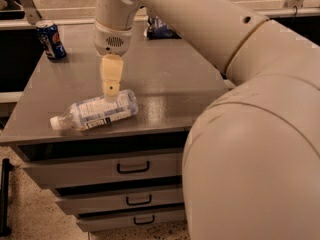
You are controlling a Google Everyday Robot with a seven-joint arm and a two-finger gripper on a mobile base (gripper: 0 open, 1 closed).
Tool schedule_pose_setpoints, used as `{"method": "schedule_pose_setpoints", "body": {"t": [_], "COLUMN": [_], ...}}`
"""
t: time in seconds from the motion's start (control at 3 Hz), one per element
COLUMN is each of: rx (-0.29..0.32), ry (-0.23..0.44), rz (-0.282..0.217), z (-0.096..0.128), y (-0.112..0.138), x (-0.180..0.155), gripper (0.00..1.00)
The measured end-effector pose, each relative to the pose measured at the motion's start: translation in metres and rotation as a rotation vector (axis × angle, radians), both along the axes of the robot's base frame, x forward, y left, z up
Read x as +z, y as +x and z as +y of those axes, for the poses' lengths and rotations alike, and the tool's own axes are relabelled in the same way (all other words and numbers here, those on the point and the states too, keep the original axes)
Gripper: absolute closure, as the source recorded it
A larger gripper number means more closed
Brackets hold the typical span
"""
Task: Knock blue plastic bottle over
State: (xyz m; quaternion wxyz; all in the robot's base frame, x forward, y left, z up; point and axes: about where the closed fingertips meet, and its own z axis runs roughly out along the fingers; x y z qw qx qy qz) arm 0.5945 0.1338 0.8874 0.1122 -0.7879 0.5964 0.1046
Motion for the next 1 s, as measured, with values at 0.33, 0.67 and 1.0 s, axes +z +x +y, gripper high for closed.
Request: {"method": "schedule_pose_setpoints", "body": {"t": [0.33,0.67,1.0], "rx": [-0.045,-0.1,-0.156], "ry": [0.117,0.279,0.408], "rz": [0.001,0.005,-0.011], "z": [-0.04,-0.098,-0.163], "y": [0.01,0.019,0.023], "x": [0.033,0.066,0.095], "gripper": [0.0,0.0,0.0]}}
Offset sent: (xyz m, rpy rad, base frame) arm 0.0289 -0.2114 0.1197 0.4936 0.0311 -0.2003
